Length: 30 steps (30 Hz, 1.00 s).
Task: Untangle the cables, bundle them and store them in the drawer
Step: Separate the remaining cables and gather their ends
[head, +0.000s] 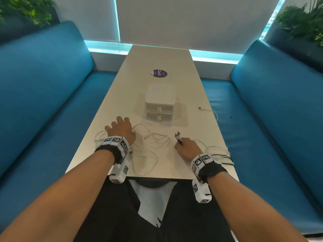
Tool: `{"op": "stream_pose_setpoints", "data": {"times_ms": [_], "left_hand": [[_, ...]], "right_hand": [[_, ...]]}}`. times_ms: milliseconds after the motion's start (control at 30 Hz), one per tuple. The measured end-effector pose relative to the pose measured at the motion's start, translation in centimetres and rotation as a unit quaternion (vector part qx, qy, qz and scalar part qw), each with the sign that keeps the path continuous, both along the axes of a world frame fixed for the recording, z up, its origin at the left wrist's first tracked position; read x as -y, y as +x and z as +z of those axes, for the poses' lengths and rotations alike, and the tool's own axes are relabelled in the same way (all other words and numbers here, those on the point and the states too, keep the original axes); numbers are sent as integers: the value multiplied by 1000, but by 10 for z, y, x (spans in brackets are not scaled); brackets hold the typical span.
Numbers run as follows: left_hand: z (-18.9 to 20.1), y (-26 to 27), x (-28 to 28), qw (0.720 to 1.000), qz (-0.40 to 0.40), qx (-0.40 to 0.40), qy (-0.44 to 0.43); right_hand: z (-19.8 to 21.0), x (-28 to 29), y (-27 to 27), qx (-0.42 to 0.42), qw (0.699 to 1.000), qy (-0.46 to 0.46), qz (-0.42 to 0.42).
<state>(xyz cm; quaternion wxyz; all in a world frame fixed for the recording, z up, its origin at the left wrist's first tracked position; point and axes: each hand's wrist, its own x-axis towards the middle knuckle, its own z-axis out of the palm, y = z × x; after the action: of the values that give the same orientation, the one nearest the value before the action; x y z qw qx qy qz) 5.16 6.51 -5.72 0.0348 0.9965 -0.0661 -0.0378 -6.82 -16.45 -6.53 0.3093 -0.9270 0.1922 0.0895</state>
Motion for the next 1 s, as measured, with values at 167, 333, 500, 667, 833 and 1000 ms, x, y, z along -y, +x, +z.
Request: {"op": "stream_pose_setpoints", "data": {"times_ms": [167, 333, 500, 667, 833, 1000], "left_hand": [[-8, -7, 3, 987, -69, 128, -68], [3, -7, 28, 959, -231, 51, -154], [-4, -16, 54, 974, -189, -56, -114], [-18, -15, 67, 977, -198, -62, 48], [-17, -13, 75, 967, -236, -31, 92], [-13, -23, 82, 967, -242, 3, 77]], "right_hand": [[3, 3, 2, -4, 1000, 24, 1], [0, 3, 2, 5, 999, 29, -13], [-5, 2, 3, -14, 1000, 1, 2], [-8, 4, 2, -19, 1000, -11, 16], [-10, 4, 4, -17, 1000, -17, 13], [-10, 2, 4, -10, 999, -42, 1]]}}
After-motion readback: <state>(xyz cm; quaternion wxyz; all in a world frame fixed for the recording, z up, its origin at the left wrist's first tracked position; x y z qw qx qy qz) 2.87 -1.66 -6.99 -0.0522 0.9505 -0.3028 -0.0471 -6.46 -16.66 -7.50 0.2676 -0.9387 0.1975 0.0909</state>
